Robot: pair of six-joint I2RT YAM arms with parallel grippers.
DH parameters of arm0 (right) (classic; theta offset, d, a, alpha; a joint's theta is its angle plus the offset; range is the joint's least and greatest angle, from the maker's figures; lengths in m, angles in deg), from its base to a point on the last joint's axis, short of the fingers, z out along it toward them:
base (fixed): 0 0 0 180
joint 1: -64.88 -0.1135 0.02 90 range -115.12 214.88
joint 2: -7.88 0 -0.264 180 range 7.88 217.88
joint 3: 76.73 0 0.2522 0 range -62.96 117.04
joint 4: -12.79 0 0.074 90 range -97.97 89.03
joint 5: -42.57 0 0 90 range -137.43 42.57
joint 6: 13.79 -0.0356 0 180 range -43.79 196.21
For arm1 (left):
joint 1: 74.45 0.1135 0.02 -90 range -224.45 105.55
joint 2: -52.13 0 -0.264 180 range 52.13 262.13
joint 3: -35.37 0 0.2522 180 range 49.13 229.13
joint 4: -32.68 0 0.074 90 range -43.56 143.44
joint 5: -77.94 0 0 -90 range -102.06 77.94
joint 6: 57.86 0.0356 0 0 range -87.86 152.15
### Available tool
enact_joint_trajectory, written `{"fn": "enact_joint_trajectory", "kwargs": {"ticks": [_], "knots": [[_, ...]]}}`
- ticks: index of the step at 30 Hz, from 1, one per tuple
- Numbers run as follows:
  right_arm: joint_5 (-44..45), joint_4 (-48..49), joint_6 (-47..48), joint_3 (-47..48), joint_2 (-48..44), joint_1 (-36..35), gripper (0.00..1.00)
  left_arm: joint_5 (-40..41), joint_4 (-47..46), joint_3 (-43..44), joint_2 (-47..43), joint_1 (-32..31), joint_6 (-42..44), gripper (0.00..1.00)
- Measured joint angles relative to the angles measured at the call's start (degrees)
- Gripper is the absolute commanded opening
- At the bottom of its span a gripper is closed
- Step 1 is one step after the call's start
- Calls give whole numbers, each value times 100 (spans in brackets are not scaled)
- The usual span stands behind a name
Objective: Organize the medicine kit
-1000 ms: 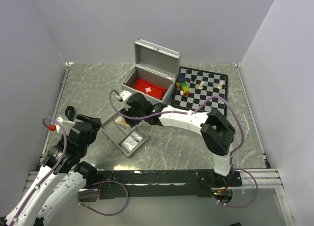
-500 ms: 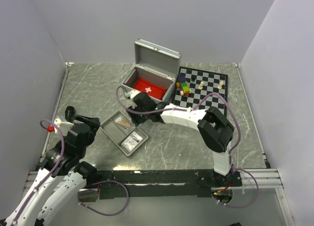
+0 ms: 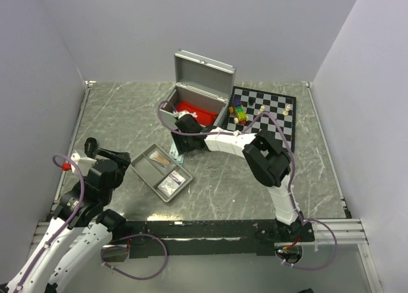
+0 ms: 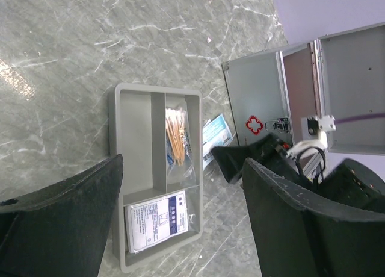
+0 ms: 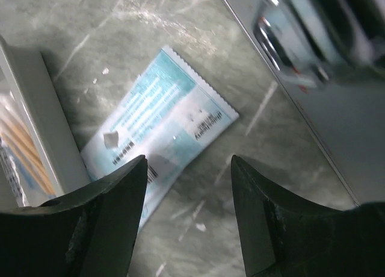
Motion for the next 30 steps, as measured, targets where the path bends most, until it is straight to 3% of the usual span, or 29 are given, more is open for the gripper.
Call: {"fn": "enact_joint_trajectory", "kwargs": {"ticks": [5,10,16,18,19,23,30], "knots": [[17,-98,-87,439,411,-33,52,-4,-15,-4,74,0,0,84],[98,-125,-155,450,437,-9,20,-7,-26,-66,94,0,0,84],[155,79,-212,203,334,42,0,-46,-105,-90,136,0,2,84],[157,221,-219,33,247,44,0,-55,-103,-90,157,0,2,84],[149,264,-232,-50,192,42,3,-55,-103,-90,164,0,2,84],[28,153,-302,-289,-42,37,48,-66,-103,-90,177,0,2,84],[-280,39,-470,-372,-168,15,68,-116,-105,-90,177,0,0,84]]}}
